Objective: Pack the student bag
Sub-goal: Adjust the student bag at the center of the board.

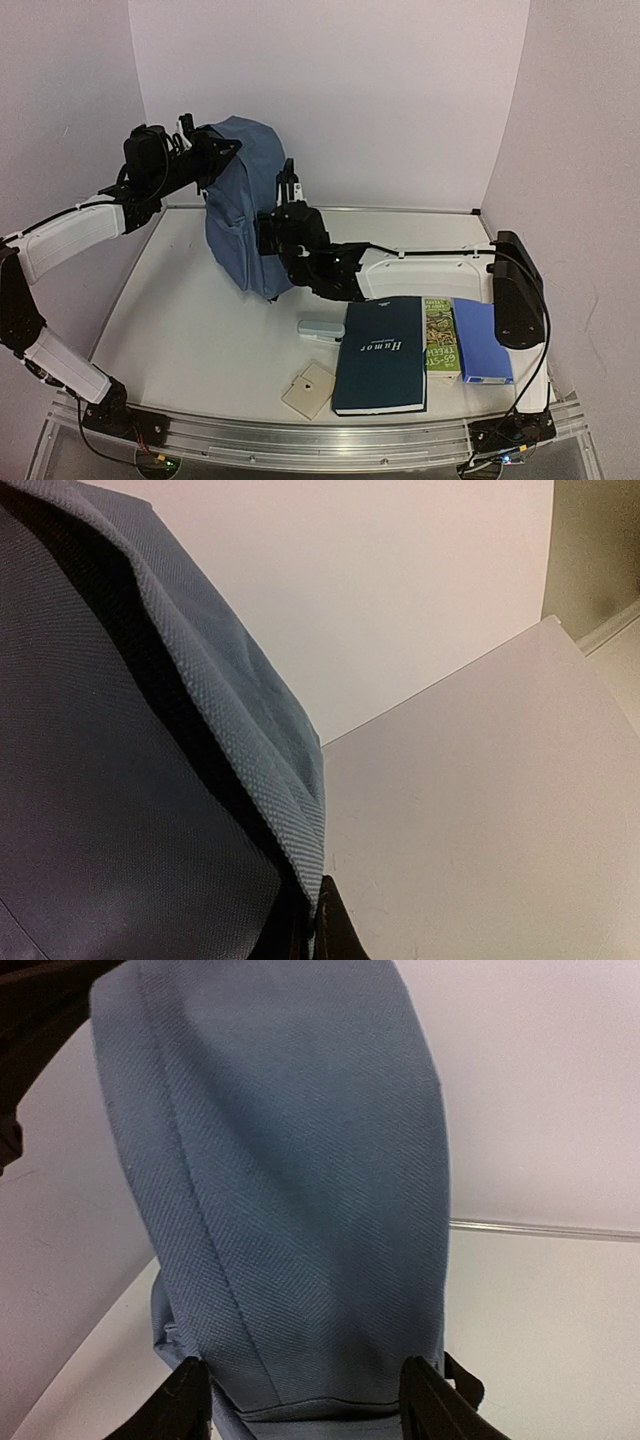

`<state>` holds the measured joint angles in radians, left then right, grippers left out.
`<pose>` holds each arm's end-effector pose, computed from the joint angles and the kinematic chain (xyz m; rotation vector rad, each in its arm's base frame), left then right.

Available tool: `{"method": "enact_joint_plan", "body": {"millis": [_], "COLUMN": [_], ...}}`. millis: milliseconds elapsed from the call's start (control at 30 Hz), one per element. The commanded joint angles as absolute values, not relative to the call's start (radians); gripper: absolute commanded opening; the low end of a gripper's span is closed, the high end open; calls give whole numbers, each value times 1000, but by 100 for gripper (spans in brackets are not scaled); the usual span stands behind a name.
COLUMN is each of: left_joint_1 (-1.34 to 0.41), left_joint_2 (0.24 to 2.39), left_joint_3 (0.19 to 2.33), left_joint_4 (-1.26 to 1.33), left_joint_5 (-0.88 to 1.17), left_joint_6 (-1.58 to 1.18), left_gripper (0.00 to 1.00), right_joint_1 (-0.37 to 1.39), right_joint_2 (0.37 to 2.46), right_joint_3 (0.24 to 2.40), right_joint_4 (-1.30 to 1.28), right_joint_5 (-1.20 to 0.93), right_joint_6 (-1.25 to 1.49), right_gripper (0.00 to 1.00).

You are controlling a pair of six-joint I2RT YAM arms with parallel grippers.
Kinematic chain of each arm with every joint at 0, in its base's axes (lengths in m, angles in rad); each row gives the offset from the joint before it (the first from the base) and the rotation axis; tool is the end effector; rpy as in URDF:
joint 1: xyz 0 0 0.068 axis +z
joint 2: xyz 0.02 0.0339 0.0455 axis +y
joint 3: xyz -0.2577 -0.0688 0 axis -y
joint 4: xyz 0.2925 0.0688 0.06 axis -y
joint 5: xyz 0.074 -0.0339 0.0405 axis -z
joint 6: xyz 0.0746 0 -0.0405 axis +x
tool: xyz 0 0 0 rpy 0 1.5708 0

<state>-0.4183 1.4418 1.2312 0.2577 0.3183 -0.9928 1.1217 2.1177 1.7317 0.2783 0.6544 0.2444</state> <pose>0.3836 -0.1961 0.3734 -0.2034 1.6791 -1.3376 0.2927 0.5028 0.2648 -0.2391 1.6620 0.4872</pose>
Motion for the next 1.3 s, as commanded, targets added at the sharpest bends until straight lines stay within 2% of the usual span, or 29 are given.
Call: {"method": "enact_joint_plan", "body": {"millis": [0, 267, 467, 633, 933, 1100, 1133, 1167, 1233, 1267], "left_joint_1": [-419, -419, -419, -419, -497, -572, -581, -584, -584, -584], "left_joint_2": [1449, 1445, 1421, 1393, 1465, 1504, 1502, 1498, 1491, 1492], "left_joint_3": [1290, 1304, 1306, 1342, 1378, 1395, 1395, 1394, 1395, 1397], "left_joint_4": [242, 147, 114, 22, 92, 122, 123, 117, 104, 100], "left_joint_5": [351, 449, 550, 678, 688, 633, 608, 559, 469, 438], "left_joint_6": [-952, -888, -789, -624, -629, -628, -634, -649, -674, -686], "left_gripper": [0, 0, 0, 0, 0, 0, 0, 0, 0, 0], "right_joint_1": [1108, 1016, 965, 912, 719, 689, 690, 690, 694, 698], "right_joint_2": [2148, 2142, 2106, 2000, 2021, 2007, 1992, 1967, 1895, 1859], "right_joint_3": [1793, 1751, 1701, 1598, 1593, 1637, 1641, 1624, 1545, 1500], "right_joint_4": [333, 368, 387, 391, 394, 284, 250, 236, 249, 263], "right_joint_5": [693, 328, 179, 83, -83, -4, 0, -3, -15, -14], "right_joint_6": [210, 212, 185, 201, 313, 323, 333, 343, 357, 360], "right_gripper": [55, 42, 14, 0, 0, 0, 2, 9, 30, 37]}}
